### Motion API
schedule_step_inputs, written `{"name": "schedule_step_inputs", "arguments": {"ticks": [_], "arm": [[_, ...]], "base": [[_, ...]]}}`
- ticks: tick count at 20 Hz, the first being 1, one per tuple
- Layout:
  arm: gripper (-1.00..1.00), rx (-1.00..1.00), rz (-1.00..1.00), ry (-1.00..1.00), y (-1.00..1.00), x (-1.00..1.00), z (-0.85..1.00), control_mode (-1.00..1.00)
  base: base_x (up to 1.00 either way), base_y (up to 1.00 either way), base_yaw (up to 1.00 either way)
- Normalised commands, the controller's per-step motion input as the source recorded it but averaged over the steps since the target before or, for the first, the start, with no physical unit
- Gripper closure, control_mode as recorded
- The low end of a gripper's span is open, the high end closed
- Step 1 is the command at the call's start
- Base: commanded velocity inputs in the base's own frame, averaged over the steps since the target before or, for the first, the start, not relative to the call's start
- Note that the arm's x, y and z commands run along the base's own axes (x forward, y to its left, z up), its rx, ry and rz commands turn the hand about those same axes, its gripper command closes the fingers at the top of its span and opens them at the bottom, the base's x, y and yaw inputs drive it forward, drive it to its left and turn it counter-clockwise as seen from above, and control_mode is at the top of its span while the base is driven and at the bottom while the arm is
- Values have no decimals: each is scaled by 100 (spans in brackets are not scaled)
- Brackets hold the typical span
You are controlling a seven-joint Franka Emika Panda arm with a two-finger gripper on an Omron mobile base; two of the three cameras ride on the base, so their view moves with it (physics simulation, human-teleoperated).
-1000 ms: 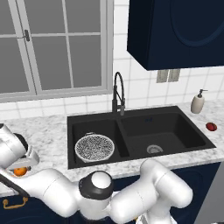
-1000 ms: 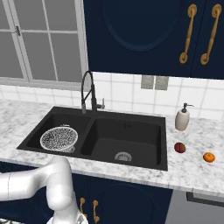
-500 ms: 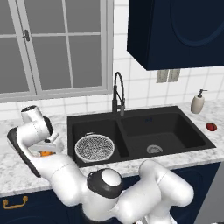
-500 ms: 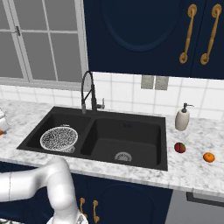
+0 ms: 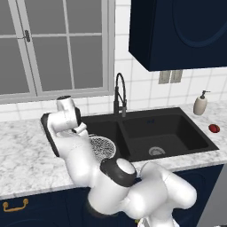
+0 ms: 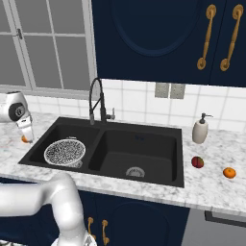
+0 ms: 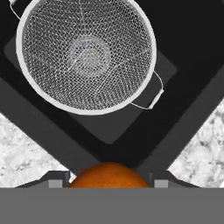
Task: Put the colander in the sink, put the tangerine, tangerine, mango in the colander, and turn on the sink faucet and pour water over the colander.
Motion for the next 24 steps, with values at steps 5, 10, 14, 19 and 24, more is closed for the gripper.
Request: {"name": "schedule_step_inputs", "arguments": {"ticks": [5, 10, 14, 19, 24], "arm": [[100, -3, -28, 1, -98, 46, -9, -100], [100, -4, -20, 0, -54, 38, -33, -100], [100, 0, -5, 0, 0, 31, -39, -100], [100, -1, -3, 0, -2, 22, -50, -100], [100, -1, -3, 0, -14, 16, -56, -100]], "base": [[0, 0, 0], [0, 0, 0], [0, 0, 0], [0, 0, 0], [0, 0, 0]]}}
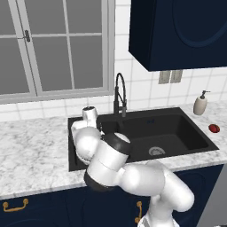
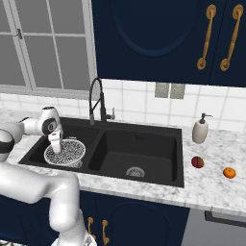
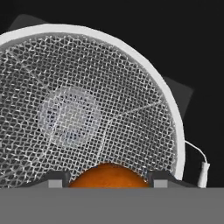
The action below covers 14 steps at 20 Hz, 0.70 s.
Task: Put the colander in the sink, put the tangerine, tangerine, mango in the colander, and turn on the sink faucet and pour water over the colander.
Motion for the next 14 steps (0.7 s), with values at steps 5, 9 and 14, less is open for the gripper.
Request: {"name": "schedule_step_inputs", "arguments": {"ticks": [5, 9, 14], "arm": [[100, 0, -1, 0, -14, 3, -45, -100], [100, 0, 0, 0, -8, 0, -34, -100], [-100, 0, 0, 0, -1, 0, -22, -100]], "base": [[0, 0, 0], [0, 0, 0], [0, 0, 0]]}}
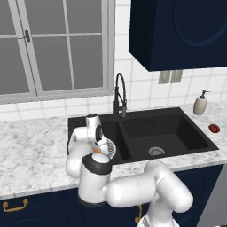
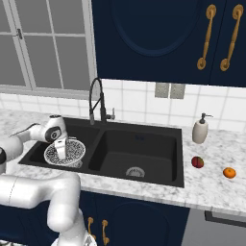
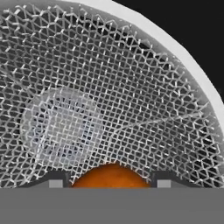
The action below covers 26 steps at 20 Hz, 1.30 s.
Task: Put the colander in the sink, put the tangerine, tangerine, mango in the colander, and turn on the sink faucet and pour water over the colander.
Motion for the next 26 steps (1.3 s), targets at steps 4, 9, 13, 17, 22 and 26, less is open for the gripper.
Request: {"name": "schedule_step_inputs", "arguments": {"ticks": [4, 9, 13, 17, 22, 26], "arm": [[-100, 0, 0, -1, -12, -15, 10, -100], [-100, 2, 0, -3, -5, -23, 62, -100], [-100, 9, 0, -4, 0, -24, 98, -100], [-100, 9, 3, -5, 0, -41, 100, -100], [-100, 4, 10, -3, -24, -96, 100, -100], [-100, 1, 10, -4, -52, -100, 100, -100]], "base": [[0, 0, 0], [0, 0, 0], [0, 0, 0], [0, 0, 0], [0, 0, 0], [0, 0, 0]]}}
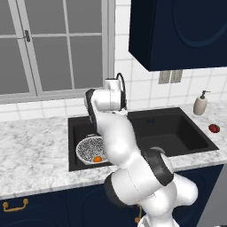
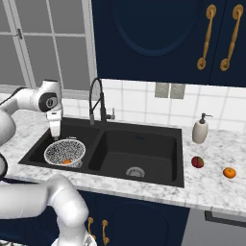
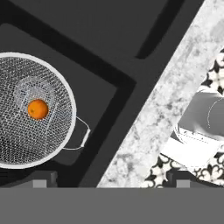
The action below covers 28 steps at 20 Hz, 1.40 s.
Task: Put the colander in the sink, put the tangerine, tangerine, mango in the colander, and turn on the sink faucet and pour water over the colander.
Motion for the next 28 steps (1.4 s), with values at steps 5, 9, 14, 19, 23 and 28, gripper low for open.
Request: {"name": "schedule_step_inputs", "arguments": {"ticks": [5, 9, 14, 19, 23, 28], "arm": [[-100, 0, 5, -23, -92, -100, 91, -100], [-100, 0, 6, -32, -100, -100, 49, -100], [-100, 0, 1, -18, -100, -92, 16, -100], [-100, 0, 0, -6, -100, -48, 0, -100], [-100, -6, 0, -2, -100, 6, 0, -100], [-100, -14, -7, 0, -100, 18, 0, -100]], "base": [[0, 0, 0], [0, 0, 0], [0, 0, 0], [0, 0, 0], [0, 0, 0], [0, 0, 0]]}}
